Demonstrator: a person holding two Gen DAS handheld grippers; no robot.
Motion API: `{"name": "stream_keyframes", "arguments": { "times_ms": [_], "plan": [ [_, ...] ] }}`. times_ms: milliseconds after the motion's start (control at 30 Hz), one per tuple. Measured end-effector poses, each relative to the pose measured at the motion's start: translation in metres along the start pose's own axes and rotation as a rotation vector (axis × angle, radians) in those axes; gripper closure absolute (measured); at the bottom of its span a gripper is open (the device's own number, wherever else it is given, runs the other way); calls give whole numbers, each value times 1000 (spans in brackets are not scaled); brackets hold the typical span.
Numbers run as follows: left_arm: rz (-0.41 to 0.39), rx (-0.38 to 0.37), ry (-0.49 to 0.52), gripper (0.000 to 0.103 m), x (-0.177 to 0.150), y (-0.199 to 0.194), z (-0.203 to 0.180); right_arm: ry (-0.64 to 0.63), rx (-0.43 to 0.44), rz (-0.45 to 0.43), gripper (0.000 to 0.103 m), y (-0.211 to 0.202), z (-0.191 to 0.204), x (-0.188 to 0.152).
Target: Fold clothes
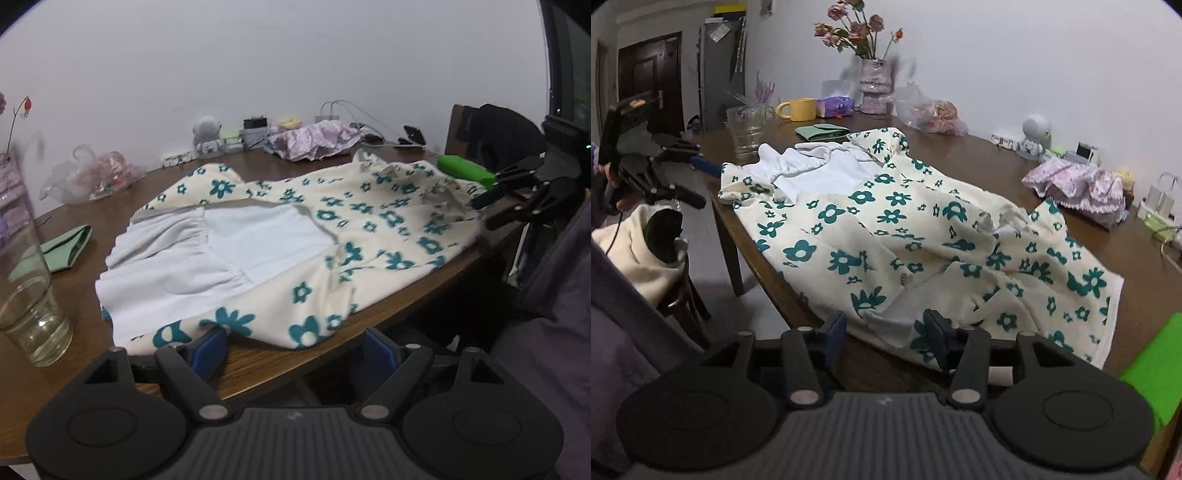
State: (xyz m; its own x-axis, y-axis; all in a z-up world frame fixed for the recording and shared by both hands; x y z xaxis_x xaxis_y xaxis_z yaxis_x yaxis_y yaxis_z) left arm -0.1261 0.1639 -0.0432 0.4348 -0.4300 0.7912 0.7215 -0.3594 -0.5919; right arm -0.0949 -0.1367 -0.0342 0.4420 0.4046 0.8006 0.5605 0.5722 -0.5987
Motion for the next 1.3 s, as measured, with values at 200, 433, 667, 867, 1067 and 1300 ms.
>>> {"name": "stream_keyframes", "arguments": {
  "times_ms": [200,433,667,867,1067,1300],
  "plan": [
    [-32,-14,8,25,8,10,6,-21,21,15,43,-2,6,-4],
    [-97,49,48,19,22,-16,12,2,-19,18,43,1,-2,-8],
    [-86,-42,119,17,24,17,-12,30,-22,20,47,14,-10,-3],
    [-79,-111,23,42,17,37,-4,82,-60,0,88,10,-23,-3],
    [-63,-94,30,44,17,35,-1,205,-18,-73,85,-13,-31,3],
    [-52,-75,38,41,18,36,-4,194,-56,-30,59,0,-36,-4]
  ]
}}
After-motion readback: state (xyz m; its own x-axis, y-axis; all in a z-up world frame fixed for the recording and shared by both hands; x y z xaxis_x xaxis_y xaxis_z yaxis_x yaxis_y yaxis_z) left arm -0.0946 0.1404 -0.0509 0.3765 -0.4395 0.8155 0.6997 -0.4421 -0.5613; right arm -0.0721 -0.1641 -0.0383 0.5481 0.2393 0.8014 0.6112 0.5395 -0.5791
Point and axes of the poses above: each gripper's, at about its wrist camera, not at the fingertips, and y roughly the way its jaws point, z to its left, x to its top, the point moved 10 cm from there along y, roughly the way its jaws point, and after that the axes turned 5 degrees about y, right-handed, at the moved point
